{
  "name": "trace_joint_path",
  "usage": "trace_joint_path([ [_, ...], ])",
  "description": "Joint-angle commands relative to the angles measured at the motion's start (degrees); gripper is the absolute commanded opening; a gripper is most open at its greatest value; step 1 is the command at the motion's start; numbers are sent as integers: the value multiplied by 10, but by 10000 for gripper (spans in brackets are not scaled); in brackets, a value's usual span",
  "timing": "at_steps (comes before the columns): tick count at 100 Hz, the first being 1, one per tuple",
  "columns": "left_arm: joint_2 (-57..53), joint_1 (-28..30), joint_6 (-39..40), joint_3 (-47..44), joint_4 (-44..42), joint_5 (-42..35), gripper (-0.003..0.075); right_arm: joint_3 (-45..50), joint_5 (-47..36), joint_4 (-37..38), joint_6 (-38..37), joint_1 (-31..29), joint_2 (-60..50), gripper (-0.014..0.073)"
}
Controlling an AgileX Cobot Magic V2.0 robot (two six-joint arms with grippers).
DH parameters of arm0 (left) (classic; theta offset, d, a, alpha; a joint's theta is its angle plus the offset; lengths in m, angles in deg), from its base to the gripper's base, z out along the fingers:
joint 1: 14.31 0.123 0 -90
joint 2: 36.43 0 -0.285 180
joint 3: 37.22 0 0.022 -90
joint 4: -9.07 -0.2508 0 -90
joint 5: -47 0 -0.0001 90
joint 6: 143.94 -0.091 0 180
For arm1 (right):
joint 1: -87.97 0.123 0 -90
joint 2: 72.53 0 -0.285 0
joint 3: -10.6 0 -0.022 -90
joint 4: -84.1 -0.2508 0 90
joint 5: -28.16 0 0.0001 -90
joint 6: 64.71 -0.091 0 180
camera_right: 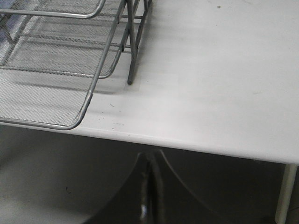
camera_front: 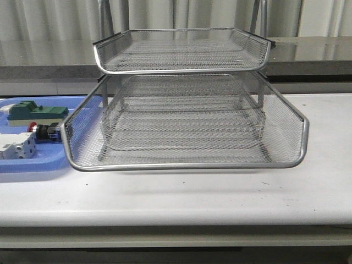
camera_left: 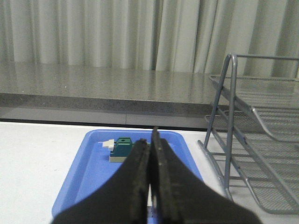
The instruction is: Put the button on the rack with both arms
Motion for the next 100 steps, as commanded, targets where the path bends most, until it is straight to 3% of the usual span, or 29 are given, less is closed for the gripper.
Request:
trace_joint_path([
  [1, 50, 2, 4, 65, 21, -12, -20, -17, -36, 0, 1, -3, 6, -71],
  [30, 278, 2, 4, 258, 17, 127, -20, -17, -36, 0, 1, -3, 6, -71],
  [55, 450, 2, 2, 371, 6, 167, -20, -17, -36, 0, 1, -3, 6, -71],
  [92, 595, 2, -18, 396, 5, 191, -18, -17, -36, 0, 1, -3, 6, -71],
  [100, 602, 2, -18, 396, 5, 194, 22, -17, -36, 0, 1, -3, 6, -71],
])
